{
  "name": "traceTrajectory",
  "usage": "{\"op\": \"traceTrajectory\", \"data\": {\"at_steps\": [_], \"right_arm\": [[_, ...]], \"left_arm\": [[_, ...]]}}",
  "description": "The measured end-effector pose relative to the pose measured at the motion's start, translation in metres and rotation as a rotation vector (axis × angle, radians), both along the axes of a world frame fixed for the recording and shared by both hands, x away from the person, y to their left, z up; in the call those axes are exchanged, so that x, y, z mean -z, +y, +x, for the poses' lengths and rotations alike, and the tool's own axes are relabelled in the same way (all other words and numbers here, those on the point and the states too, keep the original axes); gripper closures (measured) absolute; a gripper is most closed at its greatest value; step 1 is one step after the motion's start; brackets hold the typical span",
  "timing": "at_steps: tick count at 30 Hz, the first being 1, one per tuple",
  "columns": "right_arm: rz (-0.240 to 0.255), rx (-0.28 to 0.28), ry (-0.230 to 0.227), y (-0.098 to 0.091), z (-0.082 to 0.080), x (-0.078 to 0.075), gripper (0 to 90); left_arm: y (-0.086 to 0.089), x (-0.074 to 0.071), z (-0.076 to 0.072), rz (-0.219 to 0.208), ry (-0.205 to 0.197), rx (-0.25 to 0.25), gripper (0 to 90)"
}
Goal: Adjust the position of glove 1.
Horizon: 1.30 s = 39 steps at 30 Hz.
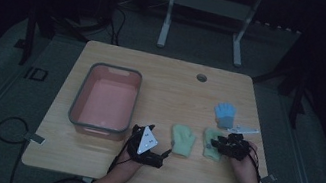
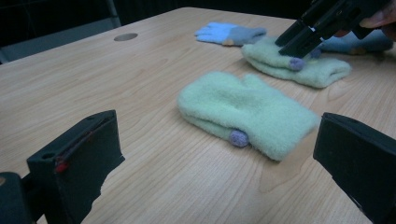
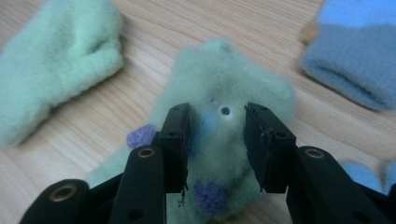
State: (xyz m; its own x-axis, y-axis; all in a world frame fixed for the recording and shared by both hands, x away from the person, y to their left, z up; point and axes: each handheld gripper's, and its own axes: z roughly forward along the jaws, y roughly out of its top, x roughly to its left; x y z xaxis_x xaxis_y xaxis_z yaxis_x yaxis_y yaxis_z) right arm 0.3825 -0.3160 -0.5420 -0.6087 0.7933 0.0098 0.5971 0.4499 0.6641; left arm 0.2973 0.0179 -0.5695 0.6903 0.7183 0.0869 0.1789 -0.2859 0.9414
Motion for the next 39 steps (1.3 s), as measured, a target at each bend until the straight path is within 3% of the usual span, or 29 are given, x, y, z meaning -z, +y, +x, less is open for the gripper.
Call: {"op": "traceTrajectory", "data": {"at_steps": [3, 11, 18, 32, 39], "right_arm": [[-0.032, 0.008, -0.019, 0.005, -0.002, 0.002, 61.7], [-0.054, 0.032, -0.021, 0.012, -0.005, 0.001, 82.9], [-0.027, 0.060, -0.014, 0.012, -0.005, -0.004, 85.8], [0.010, 0.035, -0.129, 0.033, -0.019, -0.071, 86.2], [0.026, -0.001, -0.164, 0.052, -0.026, -0.092, 86.1]], "left_arm": [[0.000, 0.000, 0.000, 0.001, -0.003, 0.001, 1.1], [0.000, 0.000, 0.000, 0.001, 0.000, 0.000, 1.1], [-0.001, 0.000, -0.001, 0.008, -0.006, -0.003, 1.1], [0.001, 0.000, 0.000, -0.005, 0.000, -0.004, 1.1], [0.001, 0.000, 0.000, -0.011, 0.000, -0.004, 1.1]]}}
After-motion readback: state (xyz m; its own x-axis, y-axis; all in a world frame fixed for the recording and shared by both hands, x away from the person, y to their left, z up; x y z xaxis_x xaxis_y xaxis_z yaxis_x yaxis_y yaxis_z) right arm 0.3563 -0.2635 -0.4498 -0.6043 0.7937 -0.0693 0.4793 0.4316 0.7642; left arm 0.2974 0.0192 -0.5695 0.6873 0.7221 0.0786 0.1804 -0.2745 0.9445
